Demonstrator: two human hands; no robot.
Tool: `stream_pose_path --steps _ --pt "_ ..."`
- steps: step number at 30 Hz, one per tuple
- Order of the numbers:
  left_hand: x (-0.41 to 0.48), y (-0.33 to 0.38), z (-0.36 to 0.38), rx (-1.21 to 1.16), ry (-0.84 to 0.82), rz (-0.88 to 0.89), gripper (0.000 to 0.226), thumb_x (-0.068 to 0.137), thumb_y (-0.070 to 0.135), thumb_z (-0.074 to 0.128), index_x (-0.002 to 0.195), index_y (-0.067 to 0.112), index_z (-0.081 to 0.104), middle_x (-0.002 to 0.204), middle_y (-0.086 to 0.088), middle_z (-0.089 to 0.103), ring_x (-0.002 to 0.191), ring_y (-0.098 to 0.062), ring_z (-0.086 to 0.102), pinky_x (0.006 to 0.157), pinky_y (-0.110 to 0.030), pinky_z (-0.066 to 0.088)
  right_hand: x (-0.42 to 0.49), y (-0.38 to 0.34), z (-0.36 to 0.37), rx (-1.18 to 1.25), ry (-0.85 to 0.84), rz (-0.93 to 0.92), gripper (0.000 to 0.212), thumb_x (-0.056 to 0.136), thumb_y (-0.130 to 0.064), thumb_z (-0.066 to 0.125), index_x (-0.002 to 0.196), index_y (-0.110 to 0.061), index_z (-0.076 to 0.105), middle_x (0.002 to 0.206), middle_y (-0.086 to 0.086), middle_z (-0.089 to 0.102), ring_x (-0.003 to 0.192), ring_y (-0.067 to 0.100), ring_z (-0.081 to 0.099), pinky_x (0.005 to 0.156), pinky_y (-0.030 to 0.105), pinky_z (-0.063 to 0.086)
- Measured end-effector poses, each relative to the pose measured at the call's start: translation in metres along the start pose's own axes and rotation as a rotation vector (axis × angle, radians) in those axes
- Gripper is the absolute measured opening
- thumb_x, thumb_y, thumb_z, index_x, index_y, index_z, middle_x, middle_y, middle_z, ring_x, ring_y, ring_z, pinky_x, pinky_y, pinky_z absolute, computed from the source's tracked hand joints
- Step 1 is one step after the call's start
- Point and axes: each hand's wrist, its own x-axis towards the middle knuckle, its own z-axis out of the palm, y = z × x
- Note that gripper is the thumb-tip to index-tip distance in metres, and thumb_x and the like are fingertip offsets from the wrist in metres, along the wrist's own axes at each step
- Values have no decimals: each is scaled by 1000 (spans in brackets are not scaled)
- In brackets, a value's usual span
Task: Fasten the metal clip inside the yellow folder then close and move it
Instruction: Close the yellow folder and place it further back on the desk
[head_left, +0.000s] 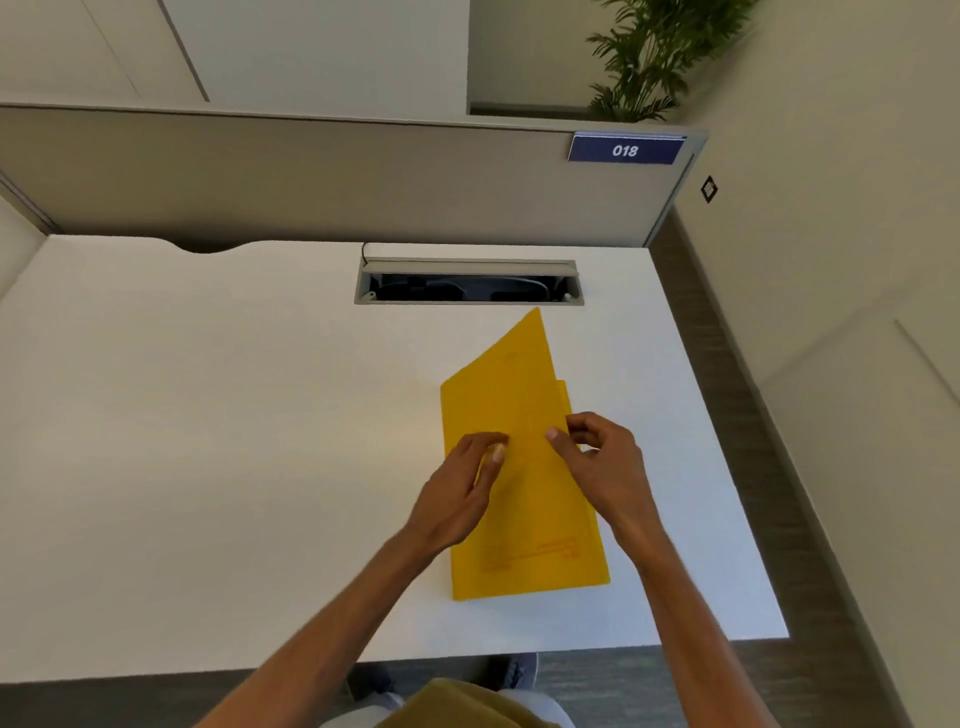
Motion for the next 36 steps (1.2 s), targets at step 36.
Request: stream_pose_path --steps 36 --pt "-9 -33 72 169 226 -627 51 106 30 60 152 10 47 151 -18 50 139 -43 50 115 -58 41 4 174 11 -711 -41 -34 57 97 -25 67 151 -18 47 154 8 44 136 29 48 101 44 52"
